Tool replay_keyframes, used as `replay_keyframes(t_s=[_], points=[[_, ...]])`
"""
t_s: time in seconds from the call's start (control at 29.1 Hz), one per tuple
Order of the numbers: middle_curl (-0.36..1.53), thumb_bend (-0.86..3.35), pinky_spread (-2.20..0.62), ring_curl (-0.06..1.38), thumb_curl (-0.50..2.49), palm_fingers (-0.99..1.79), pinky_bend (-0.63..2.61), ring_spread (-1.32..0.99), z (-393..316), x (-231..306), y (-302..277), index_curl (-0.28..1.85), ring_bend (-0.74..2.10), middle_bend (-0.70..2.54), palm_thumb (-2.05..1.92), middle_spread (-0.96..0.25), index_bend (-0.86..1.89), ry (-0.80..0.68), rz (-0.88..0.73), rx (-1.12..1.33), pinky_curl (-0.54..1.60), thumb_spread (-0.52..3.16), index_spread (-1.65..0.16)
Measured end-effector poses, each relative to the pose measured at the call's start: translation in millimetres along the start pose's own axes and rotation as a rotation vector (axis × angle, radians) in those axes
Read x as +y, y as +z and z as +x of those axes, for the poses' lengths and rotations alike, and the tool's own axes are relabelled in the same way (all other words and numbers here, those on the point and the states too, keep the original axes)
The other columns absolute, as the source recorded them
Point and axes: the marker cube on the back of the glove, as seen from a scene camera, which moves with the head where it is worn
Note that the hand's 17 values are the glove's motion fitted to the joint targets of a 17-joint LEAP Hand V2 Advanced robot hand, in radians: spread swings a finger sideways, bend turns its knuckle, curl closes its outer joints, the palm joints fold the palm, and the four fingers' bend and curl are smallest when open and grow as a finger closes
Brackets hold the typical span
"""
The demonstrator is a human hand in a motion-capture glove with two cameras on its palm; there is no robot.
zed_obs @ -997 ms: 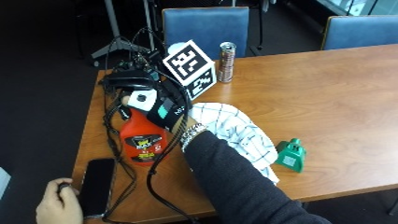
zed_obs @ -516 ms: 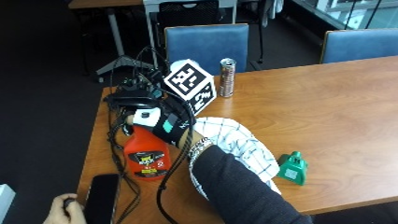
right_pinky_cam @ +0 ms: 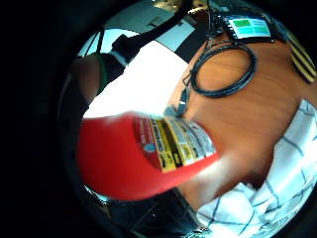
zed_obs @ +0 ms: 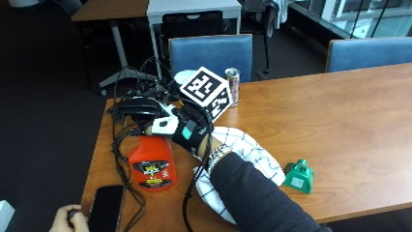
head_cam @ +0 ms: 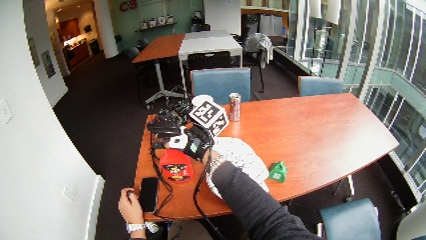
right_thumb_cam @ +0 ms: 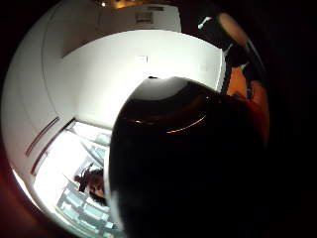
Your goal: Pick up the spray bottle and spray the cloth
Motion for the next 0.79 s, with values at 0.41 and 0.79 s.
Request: replay_keyframes(t_s=[0.41,0.79], points=[[0.39,-0.05,0.19,0.4,0.68,0.26,0.59,-0.07,-24,60,-49,0.29,0.44,0.23,0.82,-0.07,-0.01,0.101,0.051,0.416,0.42,0.78,-0.37],[0.38,-0.04,0.23,0.35,0.62,0.28,0.52,-0.03,-52,121,-26,0.25,0.42,0.25,0.76,-0.02,0.13,-0.029,-0.06,0.761,0.38,0.89,-0.38]])
